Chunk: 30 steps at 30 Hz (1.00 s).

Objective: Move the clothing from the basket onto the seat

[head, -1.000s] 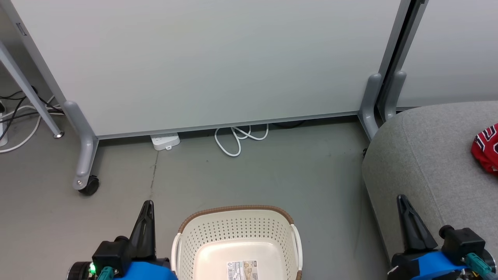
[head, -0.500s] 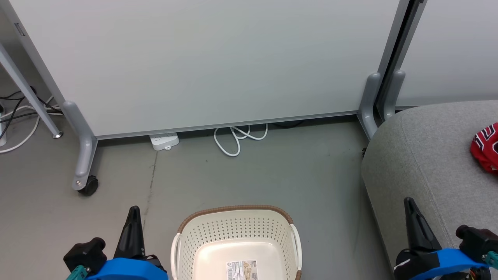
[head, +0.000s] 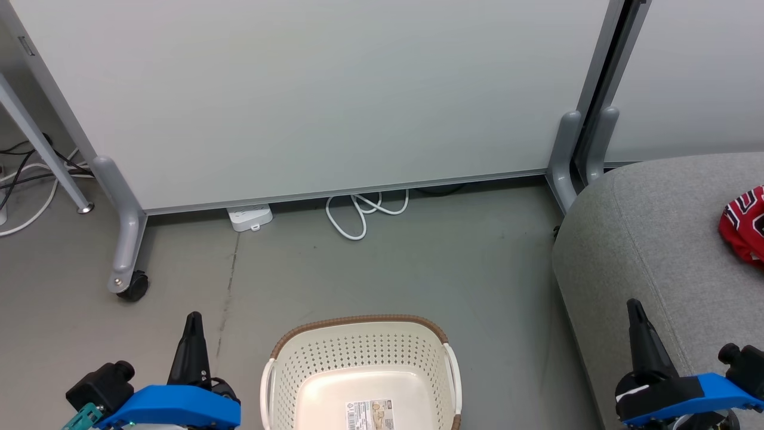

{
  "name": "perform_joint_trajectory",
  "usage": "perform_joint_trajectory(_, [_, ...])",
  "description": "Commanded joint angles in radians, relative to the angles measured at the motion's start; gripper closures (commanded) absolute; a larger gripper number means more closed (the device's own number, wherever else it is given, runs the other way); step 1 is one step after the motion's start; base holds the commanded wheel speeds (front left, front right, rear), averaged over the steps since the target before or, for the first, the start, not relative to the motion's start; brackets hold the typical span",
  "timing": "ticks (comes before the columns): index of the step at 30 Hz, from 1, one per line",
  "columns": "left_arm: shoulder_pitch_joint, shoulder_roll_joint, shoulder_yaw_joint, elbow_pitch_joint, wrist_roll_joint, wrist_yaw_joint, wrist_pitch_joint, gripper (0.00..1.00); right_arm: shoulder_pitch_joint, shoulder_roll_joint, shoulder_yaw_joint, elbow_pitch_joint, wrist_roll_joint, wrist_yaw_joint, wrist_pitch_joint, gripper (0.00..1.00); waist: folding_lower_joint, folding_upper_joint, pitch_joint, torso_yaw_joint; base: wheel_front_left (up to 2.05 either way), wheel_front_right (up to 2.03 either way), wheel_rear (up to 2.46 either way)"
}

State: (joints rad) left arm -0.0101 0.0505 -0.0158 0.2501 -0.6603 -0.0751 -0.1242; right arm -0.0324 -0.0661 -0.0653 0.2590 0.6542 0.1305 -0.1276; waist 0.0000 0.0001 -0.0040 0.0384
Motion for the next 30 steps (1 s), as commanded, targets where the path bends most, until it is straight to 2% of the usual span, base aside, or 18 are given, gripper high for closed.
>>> perform_joint_trajectory(1, [-0.035,0.000,0.007,-0.014,-0.032,-0.006,0.007,1.00,-0.028,0.000,-0.004,-0.016,0.034,0.000,0.008,1.00,0.0000,-0.0001,0.000,0.000,0.00,0.00,0.00])
perform_joint_trajectory(10, [-0.047,0.000,0.027,-0.013,-0.173,-0.014,0.043,1.00,-0.038,0.003,-0.011,-0.016,0.176,0.000,0.044,1.00,0.0000,-0.0001,0.001,-0.004,0.00,0.00,0.00])
perform_joint_trajectory(30, [-0.065,0.000,0.059,-0.012,-0.404,-0.027,0.101,1.00,-0.053,0.007,-0.023,-0.016,0.407,0.000,0.103,1.00,0.0000,-0.0001,0.002,-0.012,0.00,0.00,0.00])
